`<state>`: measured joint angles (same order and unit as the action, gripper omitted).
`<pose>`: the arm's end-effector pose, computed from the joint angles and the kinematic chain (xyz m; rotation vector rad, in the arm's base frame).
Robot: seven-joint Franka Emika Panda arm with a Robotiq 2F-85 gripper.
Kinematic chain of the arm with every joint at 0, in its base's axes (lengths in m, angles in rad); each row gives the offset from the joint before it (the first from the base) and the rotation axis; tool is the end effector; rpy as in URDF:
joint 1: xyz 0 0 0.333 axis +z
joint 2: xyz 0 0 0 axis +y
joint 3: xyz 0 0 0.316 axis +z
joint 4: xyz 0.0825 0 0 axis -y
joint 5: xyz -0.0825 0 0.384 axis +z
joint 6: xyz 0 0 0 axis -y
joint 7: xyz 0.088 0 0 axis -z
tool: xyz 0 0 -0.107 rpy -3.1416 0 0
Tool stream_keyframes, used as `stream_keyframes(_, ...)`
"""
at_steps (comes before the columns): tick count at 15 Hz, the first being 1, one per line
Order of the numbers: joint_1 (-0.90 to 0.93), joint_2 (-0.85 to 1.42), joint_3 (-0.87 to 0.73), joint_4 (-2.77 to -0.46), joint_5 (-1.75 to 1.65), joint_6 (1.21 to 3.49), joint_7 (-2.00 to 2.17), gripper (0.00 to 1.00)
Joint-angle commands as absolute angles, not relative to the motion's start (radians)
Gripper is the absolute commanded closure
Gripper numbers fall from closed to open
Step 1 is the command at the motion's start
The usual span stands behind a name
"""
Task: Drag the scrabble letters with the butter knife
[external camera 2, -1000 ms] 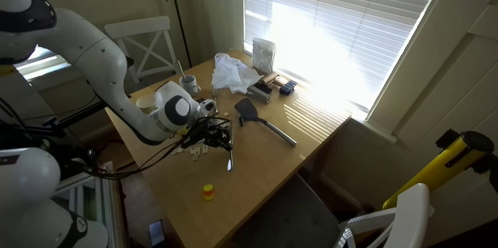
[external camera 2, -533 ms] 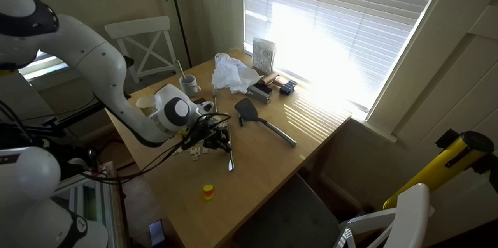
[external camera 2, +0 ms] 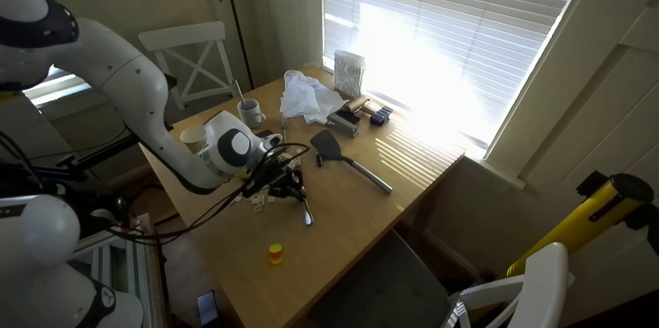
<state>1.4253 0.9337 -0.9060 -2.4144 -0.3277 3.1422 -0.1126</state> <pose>0.4348 0.1957 0.0863 2.0150 1.4205 0.1868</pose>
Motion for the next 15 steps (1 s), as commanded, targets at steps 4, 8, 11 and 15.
stream_keyframes(4, 1.392, 0.885, -0.876, -2.43, -0.351, 3.165, -0.212, 0.96)
stream_keyframes(8, 1.396, 0.884, -0.889, -2.447, -0.357, 3.219, -0.249, 0.96)
stream_keyframes(11, 1.346, 0.836, -0.859, -2.46, -0.375, 3.229, -0.316, 0.96)
stream_keyframes(15, 1.292, 0.796, -0.833, -2.461, -0.403, 3.226, -0.386, 0.96)
